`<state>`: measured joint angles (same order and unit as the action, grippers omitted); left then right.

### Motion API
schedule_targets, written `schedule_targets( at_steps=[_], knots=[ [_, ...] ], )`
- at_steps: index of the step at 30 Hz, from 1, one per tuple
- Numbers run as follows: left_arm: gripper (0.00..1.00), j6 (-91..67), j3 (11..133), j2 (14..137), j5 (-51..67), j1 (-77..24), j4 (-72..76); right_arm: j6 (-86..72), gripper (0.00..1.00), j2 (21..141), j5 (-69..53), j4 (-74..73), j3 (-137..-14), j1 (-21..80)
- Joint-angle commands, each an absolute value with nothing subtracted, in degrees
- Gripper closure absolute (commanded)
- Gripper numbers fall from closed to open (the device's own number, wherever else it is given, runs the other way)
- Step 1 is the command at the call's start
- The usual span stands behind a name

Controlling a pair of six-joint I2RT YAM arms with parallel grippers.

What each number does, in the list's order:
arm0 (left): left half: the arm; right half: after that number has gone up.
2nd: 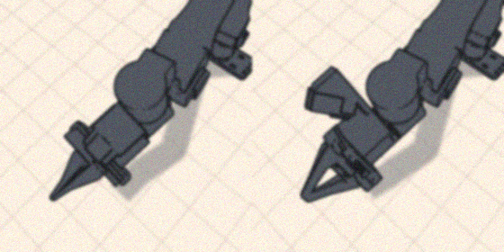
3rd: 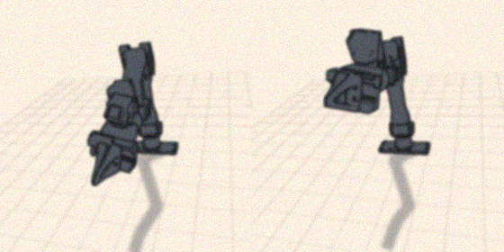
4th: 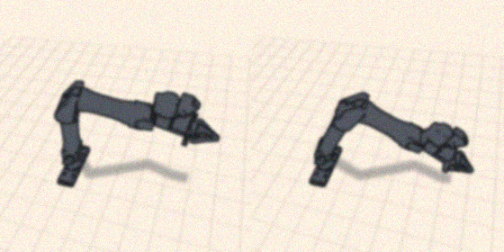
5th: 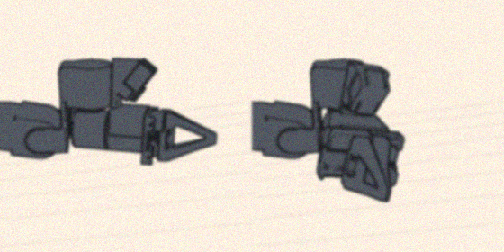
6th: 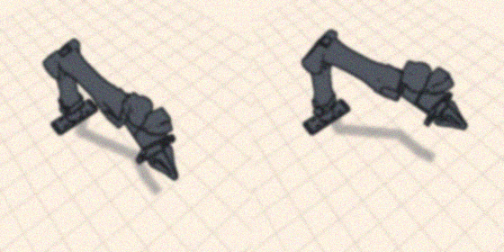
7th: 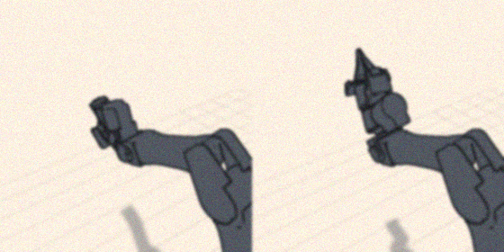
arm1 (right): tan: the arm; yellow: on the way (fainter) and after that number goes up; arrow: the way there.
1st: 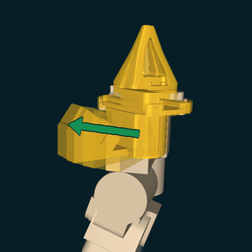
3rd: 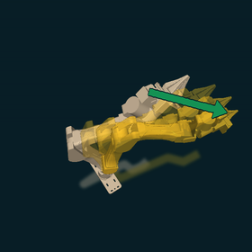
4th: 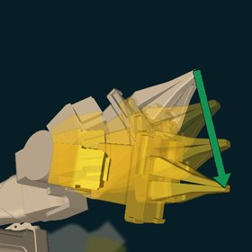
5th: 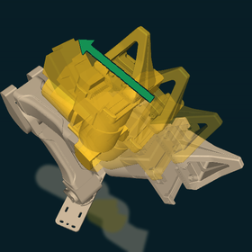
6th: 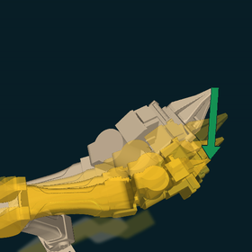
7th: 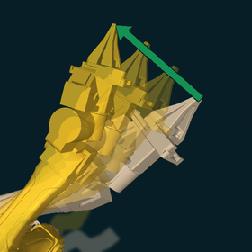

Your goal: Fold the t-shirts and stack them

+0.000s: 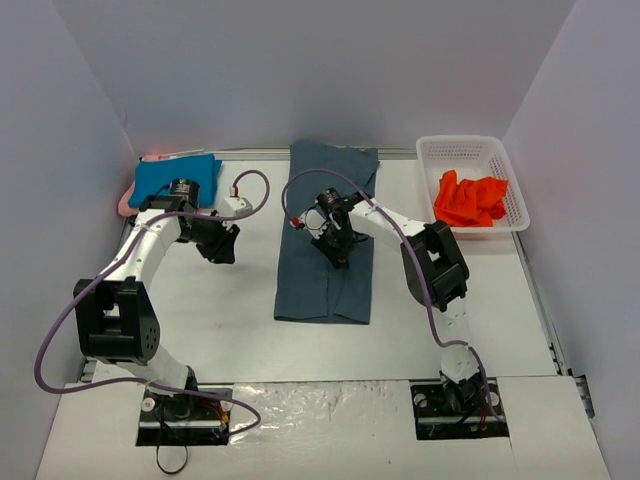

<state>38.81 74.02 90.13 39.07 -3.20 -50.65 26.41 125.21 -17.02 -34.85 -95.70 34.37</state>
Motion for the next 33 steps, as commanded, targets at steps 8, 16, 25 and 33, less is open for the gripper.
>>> schedule_targets(
  at_steps=[8,16,25,33],
  knots=[
    [0.76,38.3,74.2,90.1,39.7,-2.5,-50.9,26.5,1.00,130.2,-9.8,-32.2,-96.9,32.0],
    [0.73,37.4,73.7,89.6,39.3,-2.5,-49.8,25.8,1.00,131.0,-7.5,-31.7,-98.4,32.0],
    [0.71,37.5,73.4,88.7,39.7,-2.2,-49.6,25.8,0.92,126.7,-9.6,-32.6,-97.3,32.2],
    [0.66,37.9,73.9,88.0,41.0,-1.3,-50.4,25.0,0.85,115.5,-18.0,-37.8,-98.8,32.1]
  ],
)
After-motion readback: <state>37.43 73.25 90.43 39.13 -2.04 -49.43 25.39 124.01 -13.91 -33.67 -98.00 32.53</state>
